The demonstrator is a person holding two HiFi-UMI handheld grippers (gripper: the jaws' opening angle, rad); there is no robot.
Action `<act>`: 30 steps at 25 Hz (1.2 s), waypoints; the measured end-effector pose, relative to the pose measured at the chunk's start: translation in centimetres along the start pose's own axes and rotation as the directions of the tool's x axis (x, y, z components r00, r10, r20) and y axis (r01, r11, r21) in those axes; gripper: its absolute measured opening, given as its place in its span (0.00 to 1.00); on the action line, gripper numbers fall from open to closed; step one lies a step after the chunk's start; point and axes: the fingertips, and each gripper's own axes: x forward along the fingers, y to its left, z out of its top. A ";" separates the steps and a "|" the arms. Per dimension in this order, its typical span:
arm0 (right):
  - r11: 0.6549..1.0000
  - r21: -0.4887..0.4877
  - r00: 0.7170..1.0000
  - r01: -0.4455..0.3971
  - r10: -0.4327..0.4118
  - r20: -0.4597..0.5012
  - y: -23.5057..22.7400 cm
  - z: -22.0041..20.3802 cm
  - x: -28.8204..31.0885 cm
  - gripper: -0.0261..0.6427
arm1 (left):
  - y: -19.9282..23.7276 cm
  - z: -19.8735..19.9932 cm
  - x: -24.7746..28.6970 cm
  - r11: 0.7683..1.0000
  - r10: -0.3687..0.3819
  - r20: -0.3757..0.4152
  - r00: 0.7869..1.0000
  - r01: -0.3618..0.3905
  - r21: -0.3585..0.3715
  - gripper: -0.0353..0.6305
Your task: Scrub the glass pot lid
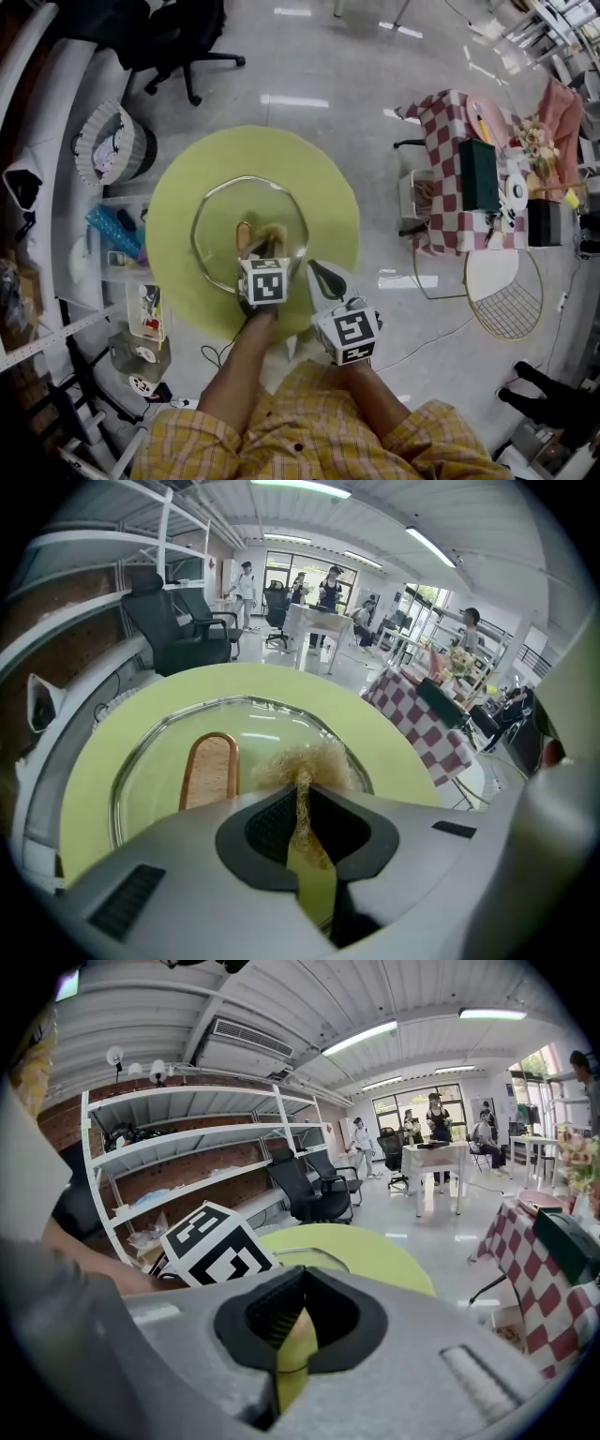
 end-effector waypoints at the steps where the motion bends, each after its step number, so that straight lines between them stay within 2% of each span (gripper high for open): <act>1: 1.000 -0.002 1.000 -0.002 0.002 0.000 0.1 0.0 0.0 0.03 | 0.2 -0.2 0.1 1.000 0.010 0.004 1.000 -0.010 0.011 0.11; 6: 1.000 -0.007 1.000 -0.008 0.008 0.001 0.3 0.0 -0.1 0.04 | 0.6 -1.0 -0.2 0.997 0.050 0.003 0.999 -0.050 0.058 0.11; 10: 1.000 -0.015 1.000 -0.012 0.012 -0.004 0.4 -0.1 -0.2 0.03 | 1.0 -1.6 -0.2 0.977 0.117 0.019 0.993 -0.119 0.179 0.11; 13: 1.000 -0.017 1.000 -0.012 0.012 -0.007 0.4 -0.4 -0.3 0.04 | 1.2 -2.0 -0.1 0.932 0.190 0.042 0.981 -0.194 0.307 0.11; 16: 1.000 -0.017 1.000 -0.008 0.008 -0.009 0.3 -0.4 -0.3 0.04 | 1.4 -2.1 -0.1 0.866 0.265 0.062 0.962 -0.266 0.424 0.11; 18: 1.000 -0.015 1.000 -0.003 0.003 -0.010 0.0 -0.5 -0.4 0.04 | 1.5 -2.1 -0.2 0.827 0.303 0.074 0.950 -0.301 0.475 0.11; 20: 1.000 -0.011 1.000 0.002 -0.003 -0.010 -0.3 -0.5 -0.6 0.03 | 1.5 -2.2 -0.3 0.804 0.325 0.081 0.942 -0.320 0.501 0.11; 22: 1.000 -0.010 1.000 0.006 -0.006 -0.008 -0.5 -0.5 -0.8 0.04 | 1.5 -2.3 -0.2 0.812 0.320 0.083 0.944 -0.319 0.488 0.11; 26: 1.000 -0.008 1.000 0.012 -0.012 -0.007 -0.9 -0.7 -1.1 0.04 | 1.5 -2.4 -0.1 0.856 0.271 0.076 0.960 -0.276 0.437 0.11; 30: 1.000 -0.001 1.000 0.028 -0.028 -0.006 -1.3 -1.0 -1.5 0.04 | 1.4 -2.4 0.0 0.875 0.244 0.065 0.968 -0.248 0.415 0.11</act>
